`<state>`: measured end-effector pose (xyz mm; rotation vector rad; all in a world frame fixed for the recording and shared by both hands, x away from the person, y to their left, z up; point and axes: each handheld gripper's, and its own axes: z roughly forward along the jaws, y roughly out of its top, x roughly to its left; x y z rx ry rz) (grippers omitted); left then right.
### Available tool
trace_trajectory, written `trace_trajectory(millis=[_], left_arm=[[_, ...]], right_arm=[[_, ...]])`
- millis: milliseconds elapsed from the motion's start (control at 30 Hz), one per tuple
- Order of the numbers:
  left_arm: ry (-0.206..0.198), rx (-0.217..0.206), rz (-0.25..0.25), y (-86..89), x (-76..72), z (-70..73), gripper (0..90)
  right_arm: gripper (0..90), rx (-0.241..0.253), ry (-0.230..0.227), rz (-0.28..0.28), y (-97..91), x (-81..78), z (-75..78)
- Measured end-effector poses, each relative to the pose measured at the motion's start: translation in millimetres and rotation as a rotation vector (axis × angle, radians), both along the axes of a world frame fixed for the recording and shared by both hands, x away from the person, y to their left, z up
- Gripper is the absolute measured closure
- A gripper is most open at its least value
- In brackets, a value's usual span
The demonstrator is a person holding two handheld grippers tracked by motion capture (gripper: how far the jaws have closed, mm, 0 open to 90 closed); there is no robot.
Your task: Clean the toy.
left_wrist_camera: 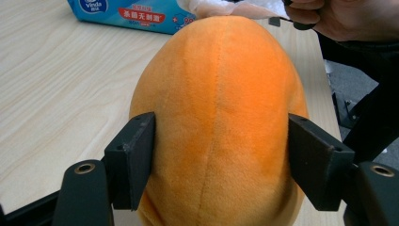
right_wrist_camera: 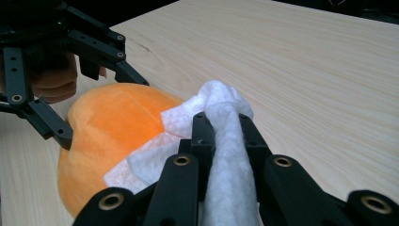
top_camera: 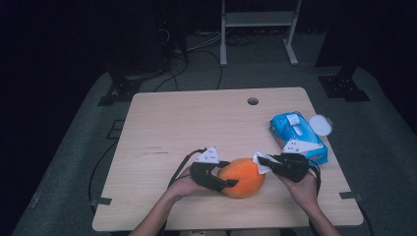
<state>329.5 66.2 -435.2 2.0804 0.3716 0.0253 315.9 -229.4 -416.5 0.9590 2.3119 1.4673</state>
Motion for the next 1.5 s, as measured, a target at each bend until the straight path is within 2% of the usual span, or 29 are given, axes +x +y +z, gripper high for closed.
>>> trace_trajectory(millis=[67,167,200,233,300,367,533,667,933,967,1000,1033,1067,1100,1200,1333,1367,1400,1467,1500], left_arm=[[0.004,0.004,0.004,-0.2,-0.1,0.2,28.9],[0.011,0.003,0.006,0.4,0.5,0.0,28.9],[0.011,0.003,0.006,0.4,0.5,0.0,28.9],[0.014,0.002,0.011,1.2,0.8,0.1,28.9],[0.020,-0.005,0.018,3.2,1.9,-0.6,29.2],[0.028,-0.008,0.023,5.5,3.2,-1.2,29.2],[0.044,-0.020,0.028,7.3,6.2,-2.4,29.1],[0.047,-0.022,0.029,5.6,5.8,-1.7,28.7],[0.018,-0.006,0.023,-0.8,0.6,3.0,27.7],[0.002,0.006,0.017,-3.1,-0.6,4.2,27.6],[0.002,0.006,0.017,-3.1,-0.6,4.2,27.5],[0.005,0.003,0.024,-3.0,-1.3,3.9,27.5],[0.005,0.003,0.024,-3.0,-1.3,3.9,27.5],[0.009,0.000,0.024,-2.1,-0.9,3.4,27.5],[0.013,-0.007,0.023,-0.2,0.6,2.6,27.8],[0.020,-0.021,0.021,2.4,2.1,1.0,28.1],[0.020,-0.025,0.018,3.8,3.0,0.4,28.0],[0.020,-0.025,0.018,3.8,3.0,0.4,28.1],[0.019,-0.029,0.017,4.4,3.1,0.0,28.1],[0.015,-0.030,0.012,4.1,2.8,-0.2,28.1]], right_arm=[[79.7,-0.013,-0.026,0.010,9.3,-3.1,4.6],[79.7,0.001,-0.048,0.056,25.7,-5.6,10.1],[79.7,0.001,-0.048,0.056,25.7,-5.6,10.1],[79.7,-0.011,-0.071,0.086,37.2,-8.2,13.7],[79.7,-0.037,-0.108,0.095,42.4,-9.4,16.5],[79.6,-0.041,-0.093,0.080,37.8,-7.6,15.5],[79.6,-0.007,-0.021,0.005,3.2,-1.7,2.9],[79.6,-0.006,-0.008,-0.012,-6.8,-4.6,-0.5],[79.6,-0.013,-0.059,0.051,21.7,-5.3,10.9],[79.5,-0.019,-0.069,0.075,34.1,-5.7,13.4],[79.5,-0.019,-0.069,0.075,34.1,-5.7,13.4],[79.6,-0.028,-0.088,0.102,46.9,-7.1,14.9],[79.6,-0.028,-0.088,0.102,46.9,-7.1,14.9],[79.5,-0.028,-0.095,0.127,57.6,-8.4,16.5],[79.6,-0.055,-0.108,0.142,66.9,-9.4,18.4],[79.5,-0.074,-0.112,0.116,60.1,-6.0,19.3],[79.5,-0.072,-0.099,0.087,48.9,-1.8,17.0],[79.5,-0.072,-0.099,0.087,48.9,-1.8,17.0],[79.5,-0.068,-0.080,0.055,35.7,0.7,13.5],[79.5,-0.067,-0.061,0.022,22.5,1.7,9.8]])
